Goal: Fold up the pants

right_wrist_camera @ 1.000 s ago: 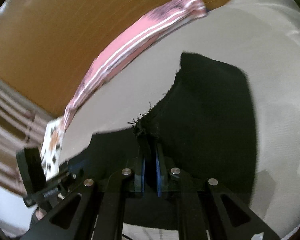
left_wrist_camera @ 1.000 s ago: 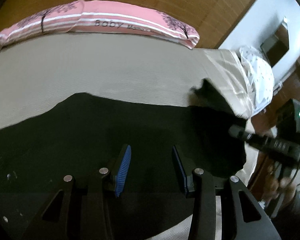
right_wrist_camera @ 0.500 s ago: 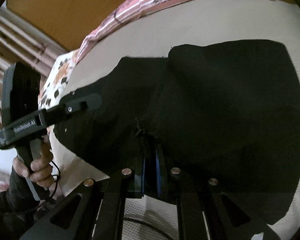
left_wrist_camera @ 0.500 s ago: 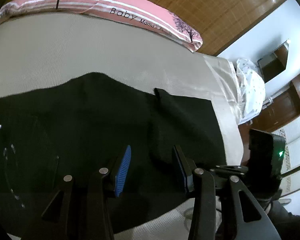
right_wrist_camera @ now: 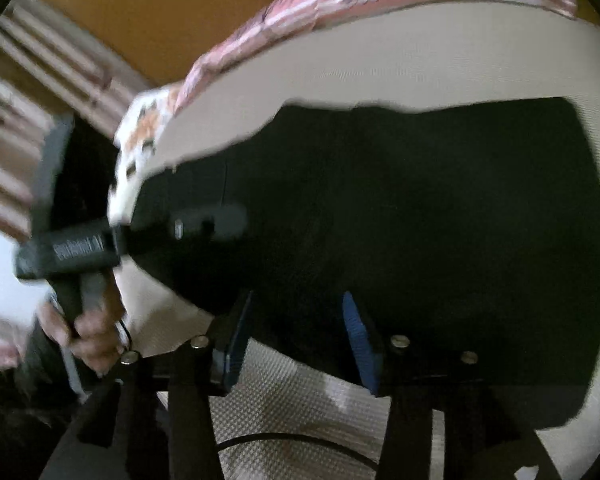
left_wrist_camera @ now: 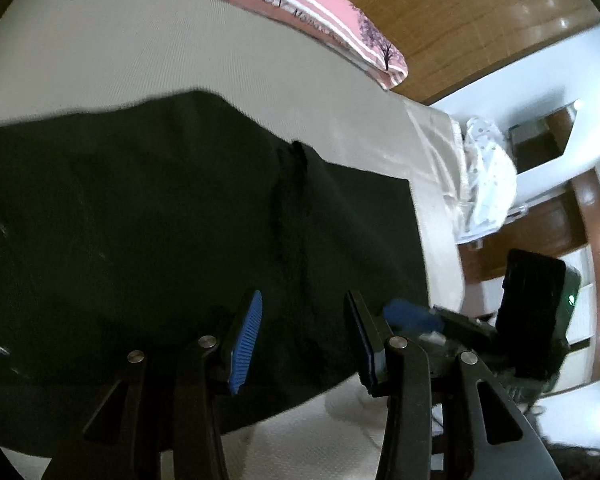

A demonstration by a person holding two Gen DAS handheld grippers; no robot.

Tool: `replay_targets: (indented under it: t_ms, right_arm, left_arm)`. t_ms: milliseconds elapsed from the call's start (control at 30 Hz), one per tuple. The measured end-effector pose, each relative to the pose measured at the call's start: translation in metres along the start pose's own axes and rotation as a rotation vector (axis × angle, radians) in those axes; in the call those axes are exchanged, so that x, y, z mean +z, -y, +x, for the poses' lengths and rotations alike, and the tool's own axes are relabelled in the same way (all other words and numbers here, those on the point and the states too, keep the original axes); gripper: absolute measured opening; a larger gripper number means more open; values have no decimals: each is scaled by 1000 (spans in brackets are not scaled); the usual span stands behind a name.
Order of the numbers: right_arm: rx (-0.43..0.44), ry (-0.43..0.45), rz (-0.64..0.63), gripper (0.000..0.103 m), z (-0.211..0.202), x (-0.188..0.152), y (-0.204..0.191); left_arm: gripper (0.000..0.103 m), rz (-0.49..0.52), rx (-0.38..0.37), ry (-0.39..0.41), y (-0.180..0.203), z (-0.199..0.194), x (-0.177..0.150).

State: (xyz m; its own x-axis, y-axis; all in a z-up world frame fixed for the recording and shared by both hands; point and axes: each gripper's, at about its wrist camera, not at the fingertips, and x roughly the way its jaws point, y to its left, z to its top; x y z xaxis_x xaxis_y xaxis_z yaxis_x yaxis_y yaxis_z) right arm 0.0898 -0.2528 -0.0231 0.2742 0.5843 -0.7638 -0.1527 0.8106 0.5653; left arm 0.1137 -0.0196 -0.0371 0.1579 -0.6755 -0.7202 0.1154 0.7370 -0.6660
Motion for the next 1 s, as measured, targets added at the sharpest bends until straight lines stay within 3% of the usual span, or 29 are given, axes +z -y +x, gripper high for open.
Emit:
replay_targets:
  t_ms: [167,300,467,767,833,900,1000]
  right_arm:
    - [-34,129,116,49,-31,8,34]
    - [-29,166,176,49,-39,9,54]
    - [-8,187,233,49,-39,7,68]
    - [29,190,272,49,-35,10,77]
    - [36,195,281,49,-35,11,78]
    - [37,195,282,49,-34,12,79]
    - [38,193,279,49,-35,12,81]
  left_arm:
    - [44,-63,-56,-27,-7,14,4]
    - [44,-79,-51,-21,-11,23,11]
    - [44,-89,-34,-36,-17,47,20]
    - [44,-55,-103,-52,-6,66,26]
    - [38,-44,-112,-59,-2,67,21]
    - [25,-31,-83,-58,0,68,15]
    - [18,-35,-68,-49,-1,69,12]
